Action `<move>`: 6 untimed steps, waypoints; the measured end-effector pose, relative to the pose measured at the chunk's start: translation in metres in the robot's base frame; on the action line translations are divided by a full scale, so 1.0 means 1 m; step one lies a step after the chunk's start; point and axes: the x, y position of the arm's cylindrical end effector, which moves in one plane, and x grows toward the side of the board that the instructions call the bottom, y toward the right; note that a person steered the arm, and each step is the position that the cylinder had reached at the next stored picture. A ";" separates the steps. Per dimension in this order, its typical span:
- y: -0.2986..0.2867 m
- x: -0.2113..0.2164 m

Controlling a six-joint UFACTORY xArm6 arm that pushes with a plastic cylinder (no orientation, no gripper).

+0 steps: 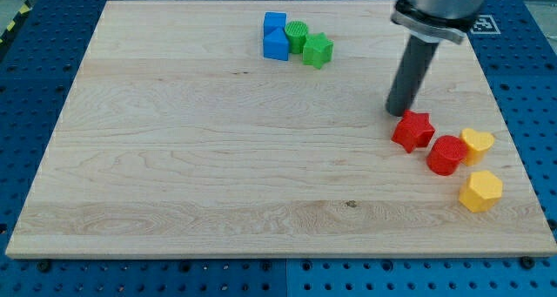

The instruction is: Push the red star into the red circle

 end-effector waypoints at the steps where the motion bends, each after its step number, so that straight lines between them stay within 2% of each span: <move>1: -0.029 0.010; 4: -0.010 0.028; 6: 0.035 0.030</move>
